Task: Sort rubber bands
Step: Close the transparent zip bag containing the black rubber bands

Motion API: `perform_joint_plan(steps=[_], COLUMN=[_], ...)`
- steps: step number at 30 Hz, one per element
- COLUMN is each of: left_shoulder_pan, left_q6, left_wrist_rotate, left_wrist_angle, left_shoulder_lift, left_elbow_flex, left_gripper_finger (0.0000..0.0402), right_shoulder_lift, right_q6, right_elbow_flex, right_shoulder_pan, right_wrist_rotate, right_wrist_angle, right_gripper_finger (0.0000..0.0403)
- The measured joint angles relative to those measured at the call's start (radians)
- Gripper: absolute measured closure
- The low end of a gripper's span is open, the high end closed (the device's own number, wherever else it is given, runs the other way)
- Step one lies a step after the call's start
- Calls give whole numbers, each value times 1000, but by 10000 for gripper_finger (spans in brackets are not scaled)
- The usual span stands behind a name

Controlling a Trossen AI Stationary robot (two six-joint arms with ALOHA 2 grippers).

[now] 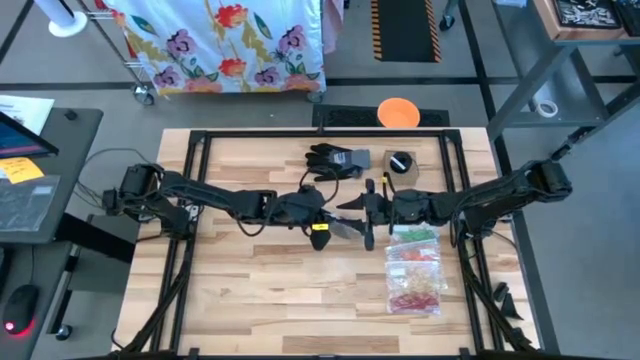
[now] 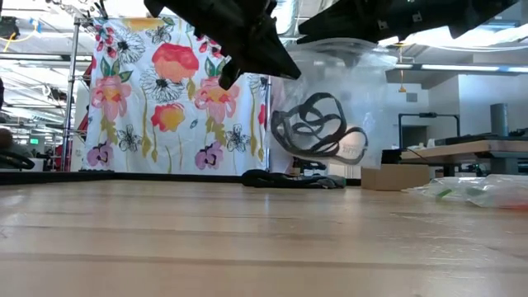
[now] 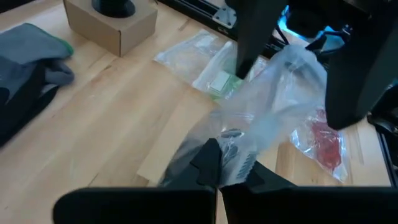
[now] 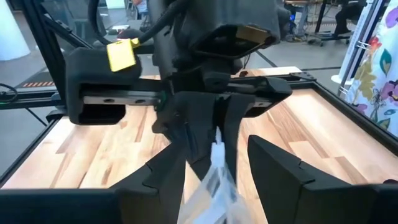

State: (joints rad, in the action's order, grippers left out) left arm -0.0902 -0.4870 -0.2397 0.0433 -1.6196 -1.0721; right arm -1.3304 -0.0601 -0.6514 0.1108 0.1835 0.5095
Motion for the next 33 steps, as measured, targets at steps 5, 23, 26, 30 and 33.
perform_joint_plan(steps=[5, 23, 26, 30, 33], left_shoulder_pan=[3, 14, 20, 30, 30], left_q6=[-8, -55, -68, -93, -94], left_wrist_rotate=[-9, -69, -105, -116, -120], left_wrist_angle=[28, 39, -3, -33, -26], left_shoulder_lift=[0, 0, 0, 0, 0], left_elbow_flex=[0, 0, 0, 0, 0], left_gripper_finger=[401, 401, 401, 401, 401], right_shoulder_lift=[0, 0, 0, 0, -12], right_q6=[-2, 6, 8, 8, 28], right_elbow_flex=[0, 0, 0, 0, 0], right_shoulder_pan=[0, 1, 1, 5, 24], right_wrist_rotate=[-2, -2, -1, 25, 156], right_wrist_angle=[0, -39, -36, -1, -2], right_gripper_finger=[232, 232, 232, 232, 232])
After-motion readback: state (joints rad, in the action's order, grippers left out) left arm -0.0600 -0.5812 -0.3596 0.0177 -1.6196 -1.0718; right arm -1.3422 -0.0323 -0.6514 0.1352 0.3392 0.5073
